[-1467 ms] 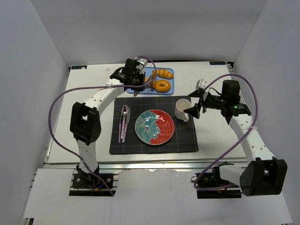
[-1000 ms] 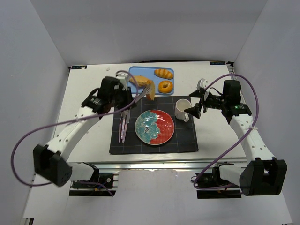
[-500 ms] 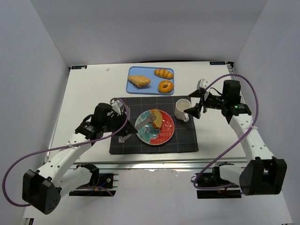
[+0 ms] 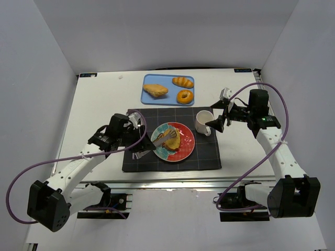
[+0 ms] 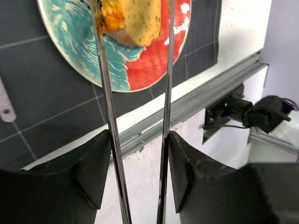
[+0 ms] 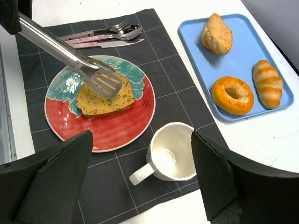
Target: Place the bread
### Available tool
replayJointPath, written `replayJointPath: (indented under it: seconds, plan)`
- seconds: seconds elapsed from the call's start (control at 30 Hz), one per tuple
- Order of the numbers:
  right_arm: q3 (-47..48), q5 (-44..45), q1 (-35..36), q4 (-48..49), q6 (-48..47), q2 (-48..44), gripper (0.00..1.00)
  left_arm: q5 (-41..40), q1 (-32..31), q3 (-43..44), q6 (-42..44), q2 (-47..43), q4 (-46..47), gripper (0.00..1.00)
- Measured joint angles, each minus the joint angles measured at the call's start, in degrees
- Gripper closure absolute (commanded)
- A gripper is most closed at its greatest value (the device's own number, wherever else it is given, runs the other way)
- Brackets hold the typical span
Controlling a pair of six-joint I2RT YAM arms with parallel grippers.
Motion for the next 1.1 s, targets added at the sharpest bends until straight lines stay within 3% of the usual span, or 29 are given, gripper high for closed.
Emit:
replayJointPath:
  seconds: [0.23, 0.57, 0.83, 1.1]
  plan:
    - [0.0, 0.0, 0.0, 0.0, 0.0, 0.2, 0.11, -5.2, 0.0, 4.9, 2.4, 0.0, -5.4, 0.41]
    - [0.0, -0.1, 0.0, 0.0, 0.0, 0.9, 0.10, -11.2, 0.0, 13.7, 5.7, 2.3, -10.9, 0.68]
    - [0.0, -0.3, 0.0, 0.2, 0.0, 0.9, 0.11, -11.2, 0.0, 20.0, 6.1, 10.6, -5.3, 0.67]
    - [0.0, -0.4, 0.0, 0.2, 0.0, 0.9, 0.11, -13.4, 0.0, 31.3, 5.6, 30.4, 5.2, 0.61]
